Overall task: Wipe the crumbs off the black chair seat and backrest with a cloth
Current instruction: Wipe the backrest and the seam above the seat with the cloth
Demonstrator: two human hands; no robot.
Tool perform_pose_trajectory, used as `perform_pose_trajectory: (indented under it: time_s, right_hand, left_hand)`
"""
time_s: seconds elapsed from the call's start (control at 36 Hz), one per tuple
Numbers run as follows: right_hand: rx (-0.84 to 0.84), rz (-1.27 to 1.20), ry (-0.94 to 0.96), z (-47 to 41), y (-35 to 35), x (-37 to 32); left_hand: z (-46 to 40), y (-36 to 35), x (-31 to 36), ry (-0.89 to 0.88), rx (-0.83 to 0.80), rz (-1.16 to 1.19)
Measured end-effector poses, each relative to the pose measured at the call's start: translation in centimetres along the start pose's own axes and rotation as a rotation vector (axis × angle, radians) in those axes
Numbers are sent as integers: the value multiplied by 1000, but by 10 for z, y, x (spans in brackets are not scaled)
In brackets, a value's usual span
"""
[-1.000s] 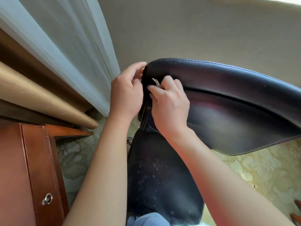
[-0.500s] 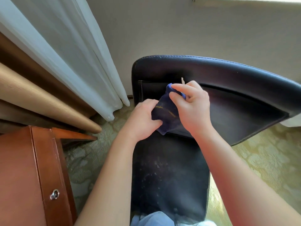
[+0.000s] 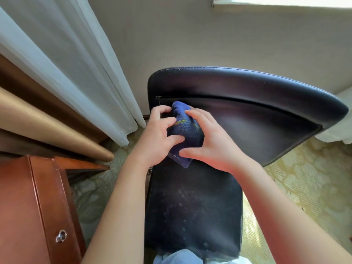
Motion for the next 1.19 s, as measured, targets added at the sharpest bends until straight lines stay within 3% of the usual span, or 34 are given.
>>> perform_pose_trajectory:
  time_s: [0.08, 0.17, 0.22, 0.33, 0.42, 0.56, 0.89, 1.03, 1.19]
  right_hand:
    - [69, 190, 9, -13, -4, -10]
    - [191, 295, 62, -27, -3, -27]
    - [237, 330, 88, -34, -4, -36]
    - [323, 454, 112, -43, 0, -46]
    - [344, 561, 90, -52, 0, -46]
    - [279, 672, 51, -67, -17, -39]
    - [142, 751, 70, -85, -44, -42]
    - [-39, 688, 7, -61, -73, -5]
    - [209, 500, 33, -32, -30, 1]
  left_hand:
    - [-1, 14, -6, 32, 22, 92]
    - [0, 24, -17, 125, 38, 357]
    - [1, 38, -32, 183, 163, 486]
    - [-4, 64, -77, 332, 421, 419]
    - [-20, 58, -95, 369, 359, 327]
    - [-48, 44, -82, 232, 218, 383]
    - [-59, 42, -82, 251, 135, 444]
    - [-52, 43, -72, 234, 106, 396]
    - [-51, 39, -63, 208, 148, 405]
Point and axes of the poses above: each hand's wrist, its own z-axis away from the middle knuckle, its own y-axis out of the back of the hand, x = y × z, the point moved 10 cm from there along -z, towards the middle knuckle, and after that the axes turned 15 degrees about -z, right-handed, at the moved point
